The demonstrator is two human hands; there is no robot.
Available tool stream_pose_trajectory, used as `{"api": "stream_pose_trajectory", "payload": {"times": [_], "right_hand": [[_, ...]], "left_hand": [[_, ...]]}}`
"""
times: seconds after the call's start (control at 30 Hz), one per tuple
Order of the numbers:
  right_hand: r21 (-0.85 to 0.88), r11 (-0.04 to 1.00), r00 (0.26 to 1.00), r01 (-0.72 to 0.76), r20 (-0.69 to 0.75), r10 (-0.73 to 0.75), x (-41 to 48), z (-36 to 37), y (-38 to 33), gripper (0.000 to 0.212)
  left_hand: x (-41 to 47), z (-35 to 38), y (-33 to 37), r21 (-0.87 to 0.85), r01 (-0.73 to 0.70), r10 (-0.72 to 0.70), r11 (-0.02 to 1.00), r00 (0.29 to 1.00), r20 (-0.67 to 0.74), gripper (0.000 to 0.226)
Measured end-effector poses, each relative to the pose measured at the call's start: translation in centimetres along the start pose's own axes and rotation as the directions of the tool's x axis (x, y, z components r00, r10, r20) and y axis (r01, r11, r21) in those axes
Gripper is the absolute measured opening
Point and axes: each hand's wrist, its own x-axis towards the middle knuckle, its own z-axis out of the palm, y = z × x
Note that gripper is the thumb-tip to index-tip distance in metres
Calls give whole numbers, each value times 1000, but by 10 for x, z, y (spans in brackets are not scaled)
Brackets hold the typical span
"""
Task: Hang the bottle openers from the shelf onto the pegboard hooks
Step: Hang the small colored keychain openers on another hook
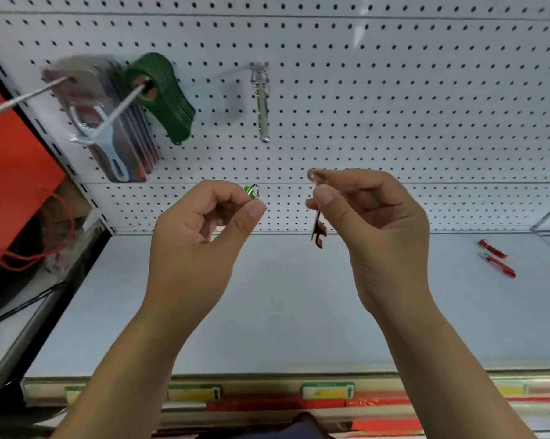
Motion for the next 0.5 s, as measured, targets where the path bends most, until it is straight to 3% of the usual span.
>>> {"api": "stream_pose_trajectory", "payload": {"times": [0.13, 0.23, 0.5], "right_hand": [[-33, 980, 979, 196, -51, -197, 1, 30, -11, 21], [-155, 933, 944, 324, -18, -331, 7, 47, -17, 24], [-415, 823, 904, 387, -6, -428, 4, 66, -2, 29]], "left_hand": [[7, -21, 6, 17, -38, 38, 999, 999, -16, 8], [15, -31, 12, -48, -24, 25, 999, 1000, 13, 11], [23, -41, 19, -228, -36, 45, 973, 998, 33, 4]]}}
